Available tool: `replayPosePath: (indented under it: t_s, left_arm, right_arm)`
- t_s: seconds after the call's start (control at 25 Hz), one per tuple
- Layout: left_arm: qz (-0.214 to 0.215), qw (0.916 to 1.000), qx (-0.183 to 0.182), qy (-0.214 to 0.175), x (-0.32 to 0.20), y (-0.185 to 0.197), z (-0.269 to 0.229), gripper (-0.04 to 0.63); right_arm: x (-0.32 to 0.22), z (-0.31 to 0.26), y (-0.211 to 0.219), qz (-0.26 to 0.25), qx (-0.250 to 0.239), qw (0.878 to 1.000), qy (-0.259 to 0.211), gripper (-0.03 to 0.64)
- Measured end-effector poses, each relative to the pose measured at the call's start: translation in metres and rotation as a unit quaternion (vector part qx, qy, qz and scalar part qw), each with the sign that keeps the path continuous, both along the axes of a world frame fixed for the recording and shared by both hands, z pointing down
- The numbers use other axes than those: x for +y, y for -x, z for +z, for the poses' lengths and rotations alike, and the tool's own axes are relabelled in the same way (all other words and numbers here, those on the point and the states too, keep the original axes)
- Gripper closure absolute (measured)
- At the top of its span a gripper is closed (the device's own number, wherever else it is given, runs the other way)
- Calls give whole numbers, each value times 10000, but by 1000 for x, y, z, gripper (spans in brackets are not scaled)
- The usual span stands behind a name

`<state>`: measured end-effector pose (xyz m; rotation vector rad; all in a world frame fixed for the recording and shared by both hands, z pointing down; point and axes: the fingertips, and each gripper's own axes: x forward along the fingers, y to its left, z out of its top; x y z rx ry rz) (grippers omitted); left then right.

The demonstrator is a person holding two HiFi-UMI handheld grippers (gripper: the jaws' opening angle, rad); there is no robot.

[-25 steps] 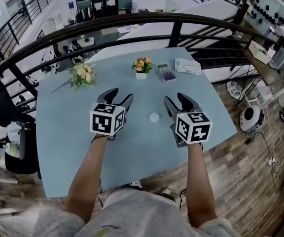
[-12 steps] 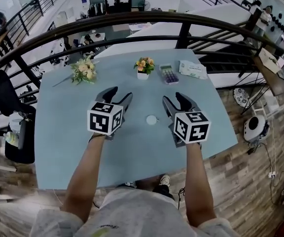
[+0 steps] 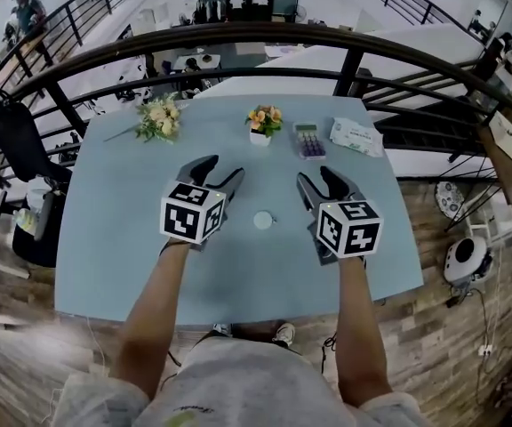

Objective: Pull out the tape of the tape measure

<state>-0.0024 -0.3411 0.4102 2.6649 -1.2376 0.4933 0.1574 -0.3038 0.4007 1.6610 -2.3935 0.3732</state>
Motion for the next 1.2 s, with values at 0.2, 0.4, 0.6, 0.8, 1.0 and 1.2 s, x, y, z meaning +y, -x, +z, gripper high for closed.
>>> replayPosePath:
  t_s: [0.2, 0.4, 0.6, 0.8, 1.0, 1.2]
  left_arm:
    - [64, 9998, -180, 25, 8, -12, 6, 351]
    - [423, 9983, -382, 81, 18, -29, 25, 351]
    - [934, 9927, -736, 209, 31, -45, 52, 347]
    - [1431, 9827, -1116, 363, 38, -57, 83, 341]
    - [1842, 9714, -1388, 565, 48, -65, 113, 336]
    - [2136, 9614, -1572, 738, 54, -70, 137, 331]
  right_arm:
    - [1, -1, -6, -132, -20, 9999, -5, 417]
    - [8, 10, -7, -177, -38, 9998, 93, 418]
    - [18, 23, -5, -128, -82, 9997, 206, 417]
    - [22, 36, -4, -19, -125, 9995, 298, 419]
    - [31, 44, -3, 147, -154, 9991, 369, 418]
    - [36, 54, -3, 305, -174, 9984, 451, 418]
